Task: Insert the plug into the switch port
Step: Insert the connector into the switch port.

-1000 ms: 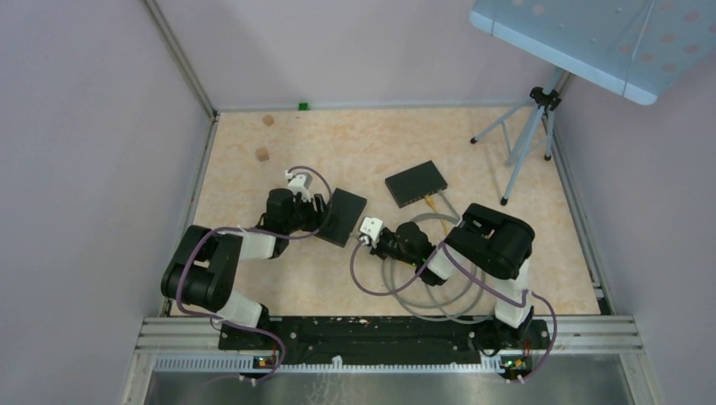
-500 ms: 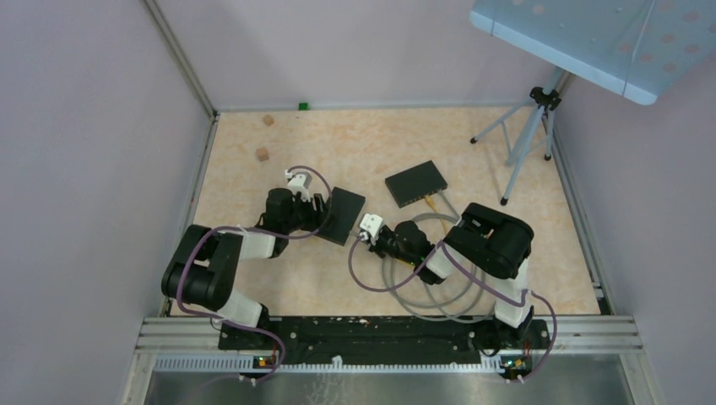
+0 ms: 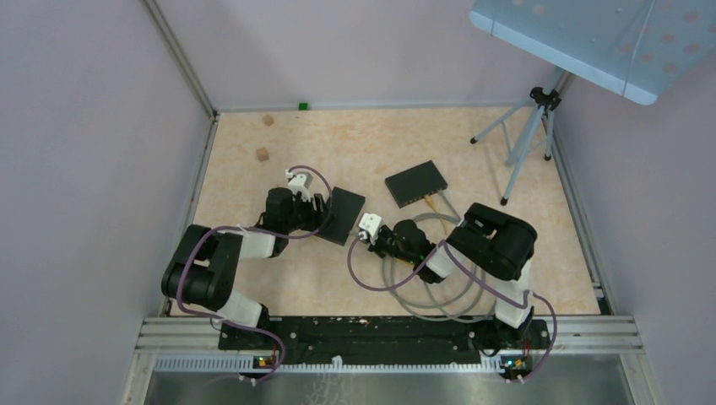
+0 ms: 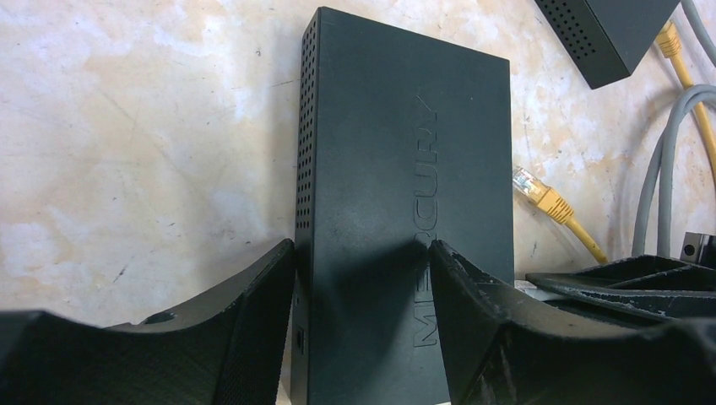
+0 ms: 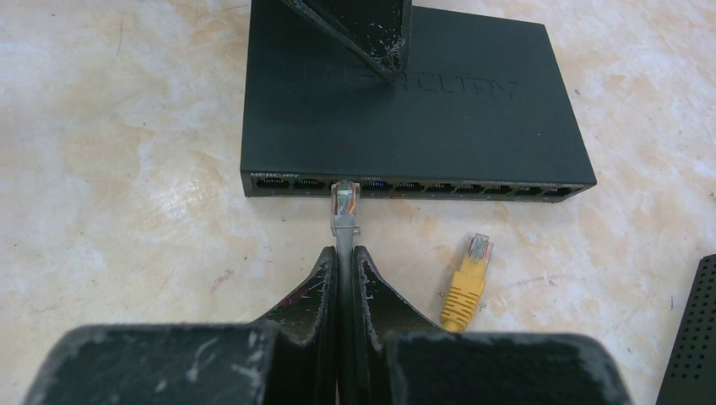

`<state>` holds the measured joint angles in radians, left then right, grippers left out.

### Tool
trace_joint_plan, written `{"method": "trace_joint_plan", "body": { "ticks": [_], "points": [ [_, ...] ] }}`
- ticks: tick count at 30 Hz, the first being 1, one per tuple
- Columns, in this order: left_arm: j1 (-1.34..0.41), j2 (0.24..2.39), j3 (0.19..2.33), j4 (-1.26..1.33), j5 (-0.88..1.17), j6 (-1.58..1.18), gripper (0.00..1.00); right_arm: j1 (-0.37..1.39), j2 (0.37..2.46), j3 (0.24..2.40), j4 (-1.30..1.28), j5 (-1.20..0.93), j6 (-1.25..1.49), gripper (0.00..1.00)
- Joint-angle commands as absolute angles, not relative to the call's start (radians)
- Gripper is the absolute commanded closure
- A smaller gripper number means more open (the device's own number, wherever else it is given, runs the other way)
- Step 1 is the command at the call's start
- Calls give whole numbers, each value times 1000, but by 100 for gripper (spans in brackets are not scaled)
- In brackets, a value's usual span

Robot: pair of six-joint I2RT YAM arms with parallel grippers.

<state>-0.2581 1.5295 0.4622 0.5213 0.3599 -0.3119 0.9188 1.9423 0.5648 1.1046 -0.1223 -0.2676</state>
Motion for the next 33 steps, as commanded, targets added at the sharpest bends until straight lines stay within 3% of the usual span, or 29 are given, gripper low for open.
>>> {"method": "trace_joint_plan", "body": {
  "ticks": [1, 8, 16, 33],
  "points": [
    [-272, 1532, 472, 461, 465, -321, 36, 925, 1858, 607, 1100, -146, -258, 100],
    [-272, 1511, 468, 456, 437, -315, 36, 925, 1817, 606, 1065, -154, -253, 100],
    [-273, 1524, 464, 474, 474, -316, 36, 928, 1923, 608, 1102, -124, -272, 100],
    [-273, 1535, 459, 487, 499, -325, 36, 936, 2027, 492, 1462, -71, -238, 100]
  ]
}}
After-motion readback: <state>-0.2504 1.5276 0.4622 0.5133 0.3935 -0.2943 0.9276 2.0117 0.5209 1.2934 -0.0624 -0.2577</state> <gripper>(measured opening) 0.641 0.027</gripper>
